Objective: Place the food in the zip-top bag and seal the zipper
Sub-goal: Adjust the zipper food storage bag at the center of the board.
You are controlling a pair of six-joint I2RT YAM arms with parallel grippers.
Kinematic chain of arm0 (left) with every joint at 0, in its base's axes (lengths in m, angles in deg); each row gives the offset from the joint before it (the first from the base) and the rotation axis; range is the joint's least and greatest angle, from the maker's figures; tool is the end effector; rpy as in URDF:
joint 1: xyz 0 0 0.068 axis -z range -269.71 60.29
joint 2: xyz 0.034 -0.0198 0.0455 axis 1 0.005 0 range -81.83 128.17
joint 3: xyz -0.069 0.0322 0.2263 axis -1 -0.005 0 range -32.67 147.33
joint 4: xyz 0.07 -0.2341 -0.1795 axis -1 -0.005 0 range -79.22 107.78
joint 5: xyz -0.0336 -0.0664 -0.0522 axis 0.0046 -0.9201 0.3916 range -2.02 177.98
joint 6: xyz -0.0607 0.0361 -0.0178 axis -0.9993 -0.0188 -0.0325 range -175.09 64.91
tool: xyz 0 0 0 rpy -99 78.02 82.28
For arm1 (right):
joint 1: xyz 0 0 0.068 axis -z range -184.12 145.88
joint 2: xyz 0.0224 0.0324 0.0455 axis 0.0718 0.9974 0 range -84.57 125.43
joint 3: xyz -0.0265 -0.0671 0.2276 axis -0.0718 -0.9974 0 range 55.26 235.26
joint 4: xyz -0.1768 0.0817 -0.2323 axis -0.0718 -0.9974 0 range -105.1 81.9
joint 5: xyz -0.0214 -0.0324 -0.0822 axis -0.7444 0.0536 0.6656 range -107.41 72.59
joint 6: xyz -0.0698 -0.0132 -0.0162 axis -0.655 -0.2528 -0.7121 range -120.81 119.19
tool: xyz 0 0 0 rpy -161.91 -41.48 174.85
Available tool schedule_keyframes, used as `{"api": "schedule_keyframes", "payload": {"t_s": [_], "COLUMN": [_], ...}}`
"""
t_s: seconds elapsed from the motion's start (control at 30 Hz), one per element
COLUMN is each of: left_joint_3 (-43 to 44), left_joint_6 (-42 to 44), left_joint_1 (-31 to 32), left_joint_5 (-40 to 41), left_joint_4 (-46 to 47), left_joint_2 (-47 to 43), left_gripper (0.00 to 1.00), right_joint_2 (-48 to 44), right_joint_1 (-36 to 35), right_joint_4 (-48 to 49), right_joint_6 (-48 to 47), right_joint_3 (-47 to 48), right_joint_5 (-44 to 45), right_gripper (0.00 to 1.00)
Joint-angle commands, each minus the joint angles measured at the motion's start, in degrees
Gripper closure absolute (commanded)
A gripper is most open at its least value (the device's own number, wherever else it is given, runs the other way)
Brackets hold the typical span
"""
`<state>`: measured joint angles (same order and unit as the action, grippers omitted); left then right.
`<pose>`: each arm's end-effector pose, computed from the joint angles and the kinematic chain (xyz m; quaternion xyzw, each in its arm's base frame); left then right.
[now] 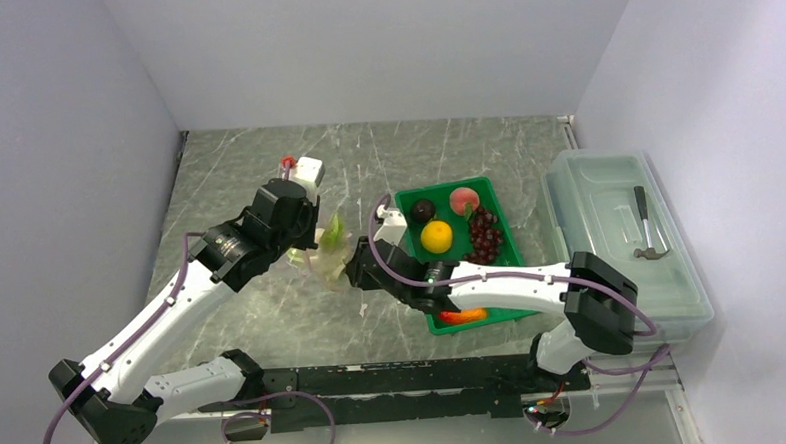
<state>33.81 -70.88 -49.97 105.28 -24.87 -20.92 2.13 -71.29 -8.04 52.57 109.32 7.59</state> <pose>0.2390 -0.1753 0.3216 0.1181 0.8797 -0.0859 0.4525 0.1754 0.3507 0.1670 0.0004 0.8625 0.3132 0.3974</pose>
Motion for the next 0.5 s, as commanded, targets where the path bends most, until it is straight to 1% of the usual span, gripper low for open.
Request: {"api": "schedule_keyframes", "payload": {"t_s": [0.0, 0.13, 0.23, 0.33, 0.47], "left_joint_3": [0.36, 0.34, 0.40, 0.35, 0.35], "left_joint_6": [-0.47, -0.47, -0.47, -0.47, -0.51], "left_joint_1": [-0.31, -0.28, -0.29, -0.30, -0.29], "left_joint_5": [-0.83, -0.68, -0.86, -0.90, -0.95], "left_joint_4": [2.62, 2.66, 2.66, 2.62, 2.66], "left_joint_2": [-1.05, -1.05, -1.01, -1.00, -0.97], "left_gripper": [1.00, 1.00, 1.00, 1.00, 1.00], "right_joint_2": [1.10, 1.54, 1.56, 1.84, 2.95], "right_joint_1": [-0.20, -0.23, -0.16, -0.18, -0.12], "right_joint_4": [1.69, 0.95, 0.75, 0.90, 0.65], "right_joint_6": [-0.89, -0.74, -0.33, -0.02, -0.21], "right_joint_3": [3.31, 3.85, 3.41, 2.92, 3.61], "right_joint_5": [1.65, 2.18, 2.49, 2.44, 2.52], "right_gripper": [0.71, 0.79, 0.83, 0.85, 0.86]}}
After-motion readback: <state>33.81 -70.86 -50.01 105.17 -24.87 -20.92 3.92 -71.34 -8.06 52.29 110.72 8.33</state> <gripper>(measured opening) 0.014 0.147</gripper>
